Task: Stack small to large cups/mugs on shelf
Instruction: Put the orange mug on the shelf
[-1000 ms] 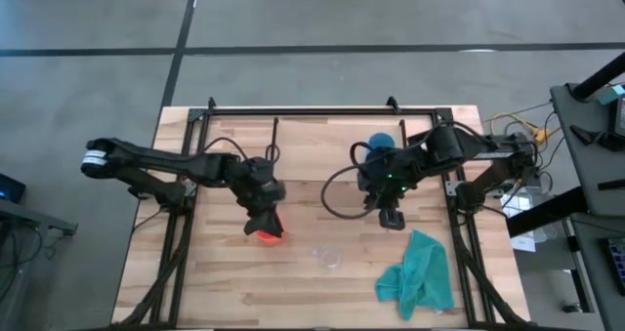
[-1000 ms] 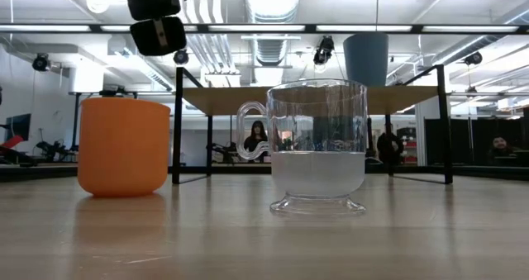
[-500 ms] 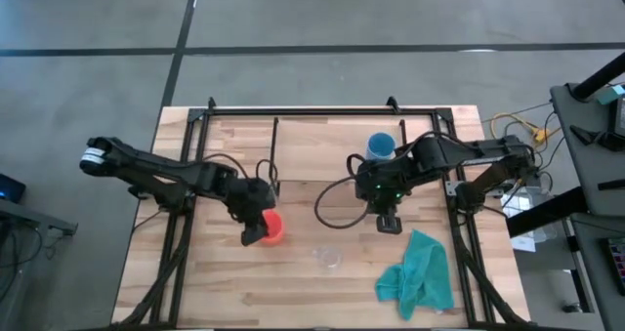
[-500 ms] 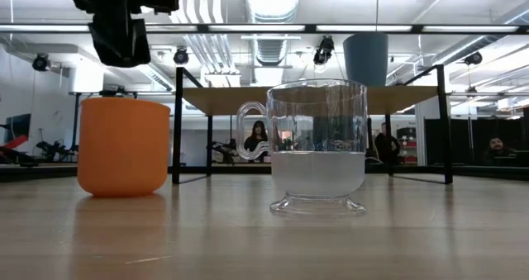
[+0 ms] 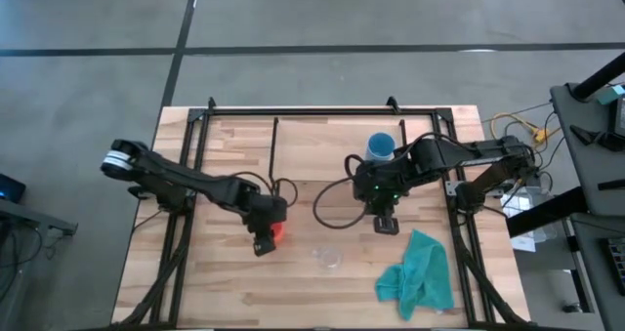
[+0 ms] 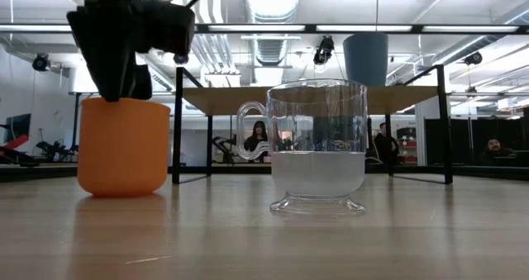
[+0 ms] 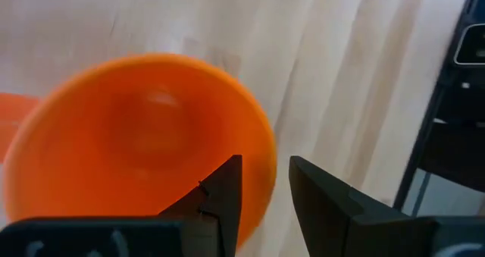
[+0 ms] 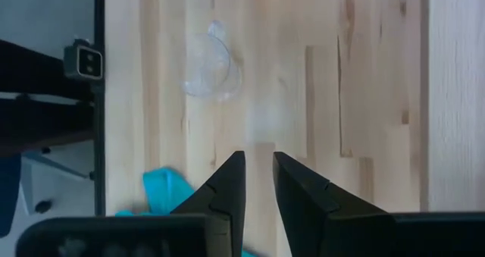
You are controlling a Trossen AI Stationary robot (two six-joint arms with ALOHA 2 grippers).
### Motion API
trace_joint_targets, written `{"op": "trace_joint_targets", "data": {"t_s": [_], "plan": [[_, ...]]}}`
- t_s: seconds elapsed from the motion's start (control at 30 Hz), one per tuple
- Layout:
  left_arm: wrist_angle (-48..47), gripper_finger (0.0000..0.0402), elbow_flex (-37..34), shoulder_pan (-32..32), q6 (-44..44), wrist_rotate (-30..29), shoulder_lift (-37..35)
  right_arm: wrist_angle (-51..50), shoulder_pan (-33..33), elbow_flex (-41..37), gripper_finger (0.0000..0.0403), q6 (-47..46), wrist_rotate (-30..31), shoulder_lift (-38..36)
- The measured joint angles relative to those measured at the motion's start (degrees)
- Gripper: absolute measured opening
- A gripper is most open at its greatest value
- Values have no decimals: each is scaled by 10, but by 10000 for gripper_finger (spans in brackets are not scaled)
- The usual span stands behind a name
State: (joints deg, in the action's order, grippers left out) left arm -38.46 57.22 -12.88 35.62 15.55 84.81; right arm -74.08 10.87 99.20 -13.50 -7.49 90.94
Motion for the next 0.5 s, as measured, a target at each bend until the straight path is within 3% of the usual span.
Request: {"op": "trace_joint_targets", "data": {"t_s": [0.5], "plan": [[0,90,7,1,-20,-26,22,28,0,0,64,0,0,0]]}}
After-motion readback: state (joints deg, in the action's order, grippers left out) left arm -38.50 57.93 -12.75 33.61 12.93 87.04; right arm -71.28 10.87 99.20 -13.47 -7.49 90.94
